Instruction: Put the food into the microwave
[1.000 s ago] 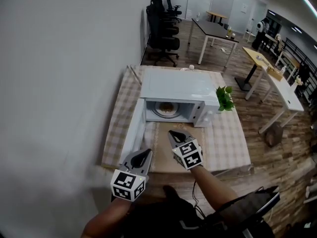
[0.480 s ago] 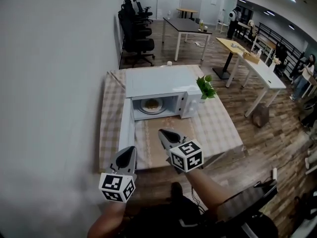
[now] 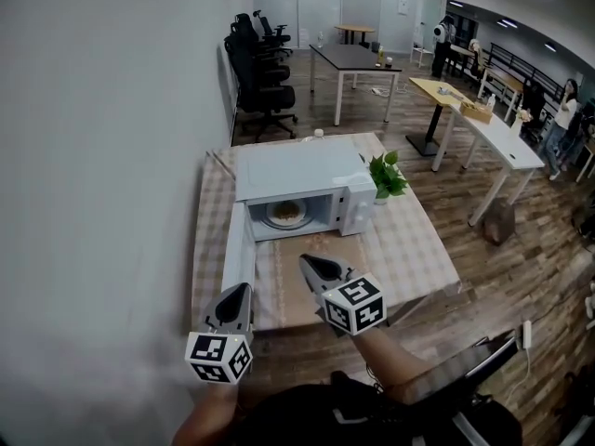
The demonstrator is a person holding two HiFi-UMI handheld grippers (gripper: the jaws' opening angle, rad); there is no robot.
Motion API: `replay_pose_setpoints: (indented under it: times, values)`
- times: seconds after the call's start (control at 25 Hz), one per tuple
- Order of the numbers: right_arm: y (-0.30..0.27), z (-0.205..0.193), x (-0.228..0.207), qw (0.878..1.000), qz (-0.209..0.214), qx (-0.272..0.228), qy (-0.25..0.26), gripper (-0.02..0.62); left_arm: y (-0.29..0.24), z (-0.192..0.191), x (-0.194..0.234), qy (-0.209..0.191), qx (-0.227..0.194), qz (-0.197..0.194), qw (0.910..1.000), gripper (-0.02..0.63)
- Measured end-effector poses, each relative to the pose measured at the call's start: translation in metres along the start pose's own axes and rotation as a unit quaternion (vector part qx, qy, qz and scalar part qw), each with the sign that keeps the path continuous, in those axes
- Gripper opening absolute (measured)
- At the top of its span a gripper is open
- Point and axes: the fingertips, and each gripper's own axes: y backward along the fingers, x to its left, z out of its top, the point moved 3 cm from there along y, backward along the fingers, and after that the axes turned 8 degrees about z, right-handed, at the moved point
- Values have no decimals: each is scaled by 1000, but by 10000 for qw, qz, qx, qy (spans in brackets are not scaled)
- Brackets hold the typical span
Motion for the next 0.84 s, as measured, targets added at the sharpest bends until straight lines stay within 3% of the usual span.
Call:
replay_pose_setpoints:
  times: [0.84]
  values:
    - [24, 22, -26, 9992, 238, -330, -67, 8, -27, 6, -25, 53, -77, 273, 9996, 9]
